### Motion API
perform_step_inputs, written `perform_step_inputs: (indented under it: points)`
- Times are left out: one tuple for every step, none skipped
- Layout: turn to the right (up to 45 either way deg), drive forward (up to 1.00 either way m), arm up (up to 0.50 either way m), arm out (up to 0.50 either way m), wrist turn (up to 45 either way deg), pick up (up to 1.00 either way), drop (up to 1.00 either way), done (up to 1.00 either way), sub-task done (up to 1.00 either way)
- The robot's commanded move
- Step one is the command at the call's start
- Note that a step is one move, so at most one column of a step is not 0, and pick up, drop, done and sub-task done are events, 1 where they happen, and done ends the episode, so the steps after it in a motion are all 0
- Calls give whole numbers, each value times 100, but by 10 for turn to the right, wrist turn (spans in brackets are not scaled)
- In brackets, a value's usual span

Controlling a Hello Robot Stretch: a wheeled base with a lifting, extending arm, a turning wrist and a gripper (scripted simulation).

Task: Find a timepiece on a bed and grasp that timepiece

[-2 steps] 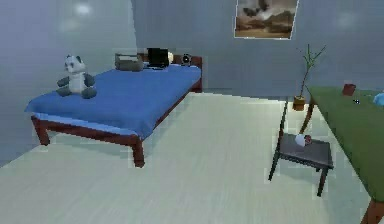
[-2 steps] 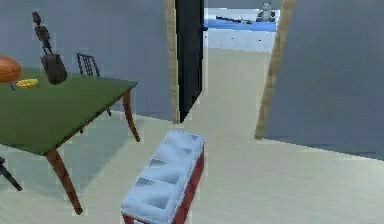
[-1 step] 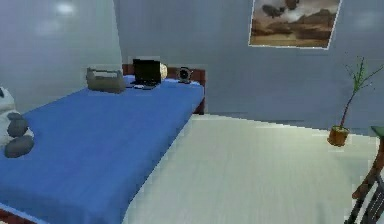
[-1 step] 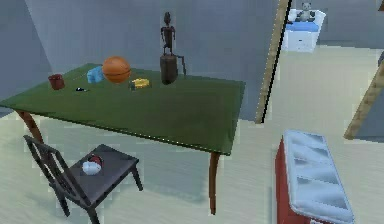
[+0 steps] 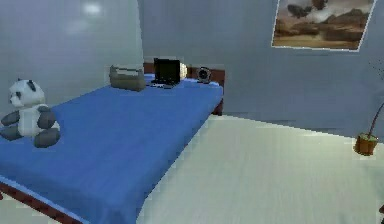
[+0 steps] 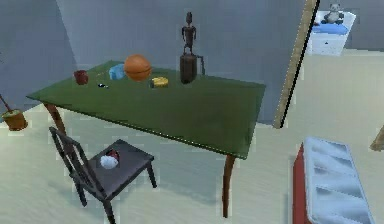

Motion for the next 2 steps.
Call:
perform_step_inputs:
  points:
    - [0,15,0,0,0,0,0,0,0]
    - [210,0,0,0,0,0,0,0,0]
